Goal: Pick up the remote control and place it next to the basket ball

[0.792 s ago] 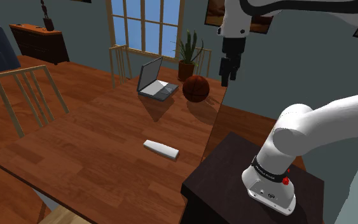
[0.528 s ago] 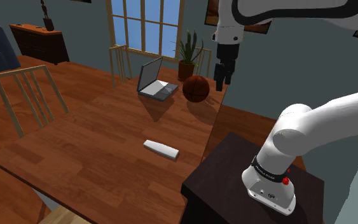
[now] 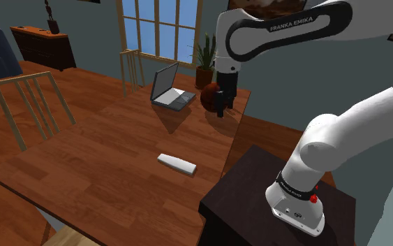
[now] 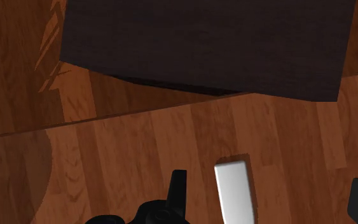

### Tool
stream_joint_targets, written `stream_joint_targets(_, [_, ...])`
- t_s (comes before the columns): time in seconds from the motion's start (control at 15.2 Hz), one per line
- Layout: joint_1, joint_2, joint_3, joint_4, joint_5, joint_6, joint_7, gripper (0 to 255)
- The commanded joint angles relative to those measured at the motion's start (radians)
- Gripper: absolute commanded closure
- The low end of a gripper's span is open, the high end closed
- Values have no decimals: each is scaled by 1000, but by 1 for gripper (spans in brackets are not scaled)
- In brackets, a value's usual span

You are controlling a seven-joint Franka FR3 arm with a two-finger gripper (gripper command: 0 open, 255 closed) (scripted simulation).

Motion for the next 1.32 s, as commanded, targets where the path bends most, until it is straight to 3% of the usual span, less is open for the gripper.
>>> stream_joint_targets(0.0, [3, 60, 11, -15, 1, 79, 4, 0])
stream_joint_targets(0.59, [11, 396, 59, 19, -26, 383, 42, 0])
stream_joint_targets(1.25, [35, 811, 70, 194, -135, 619, 125, 0])
